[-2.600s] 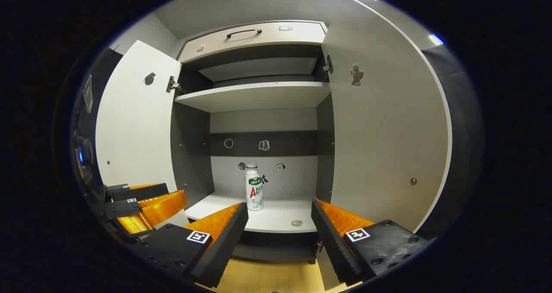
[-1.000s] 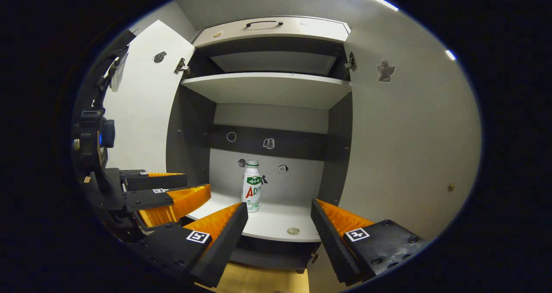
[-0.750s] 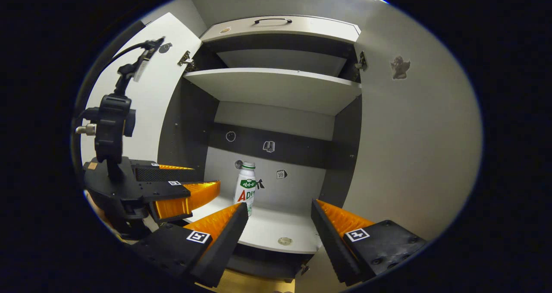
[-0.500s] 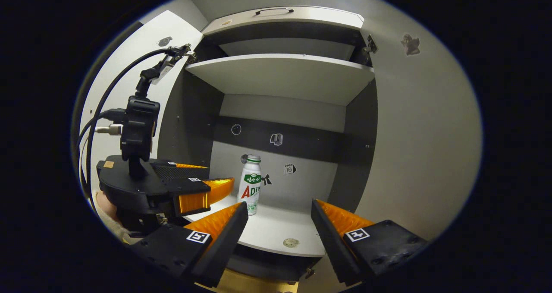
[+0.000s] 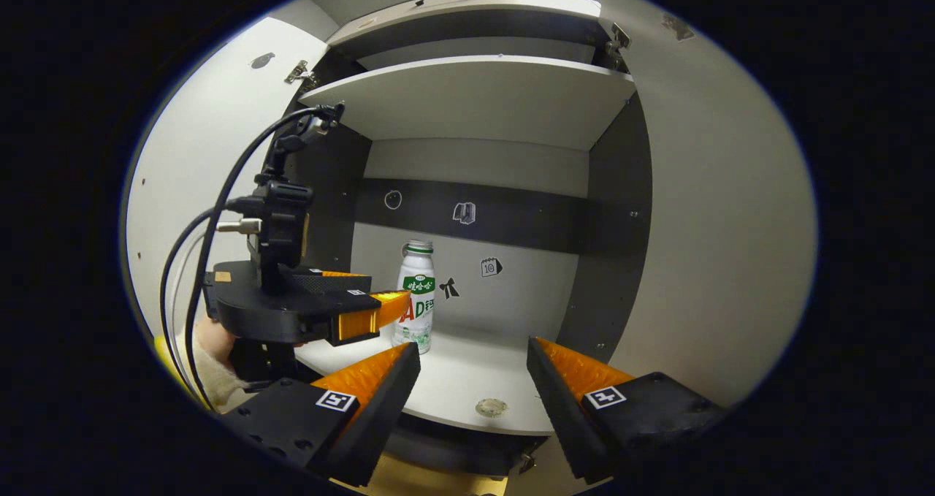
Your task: Grasp the bottle in the cabinet with the left hand and place it on the coaster, then close the right door with the right hand and the left door with the left hand.
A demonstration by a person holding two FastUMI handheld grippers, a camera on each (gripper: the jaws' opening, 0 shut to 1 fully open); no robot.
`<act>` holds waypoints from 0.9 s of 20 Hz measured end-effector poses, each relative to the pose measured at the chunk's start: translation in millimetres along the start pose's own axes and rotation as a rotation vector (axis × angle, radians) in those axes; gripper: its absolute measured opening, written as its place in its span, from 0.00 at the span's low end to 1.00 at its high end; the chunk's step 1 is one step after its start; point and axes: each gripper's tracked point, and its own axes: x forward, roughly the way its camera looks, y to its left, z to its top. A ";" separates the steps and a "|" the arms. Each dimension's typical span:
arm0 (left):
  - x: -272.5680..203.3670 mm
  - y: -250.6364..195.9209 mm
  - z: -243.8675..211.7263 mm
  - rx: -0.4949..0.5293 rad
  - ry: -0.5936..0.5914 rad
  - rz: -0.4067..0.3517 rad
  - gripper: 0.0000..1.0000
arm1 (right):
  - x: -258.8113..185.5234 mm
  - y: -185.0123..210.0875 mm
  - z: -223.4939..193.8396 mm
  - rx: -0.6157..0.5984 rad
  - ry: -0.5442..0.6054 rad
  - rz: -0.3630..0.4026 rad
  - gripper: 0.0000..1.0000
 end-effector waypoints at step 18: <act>66.1 6.5 -18.7 -0.005 0.009 -0.054 0.98 | 48.1 -9.1 -27.7 0.028 0.053 0.006 0.97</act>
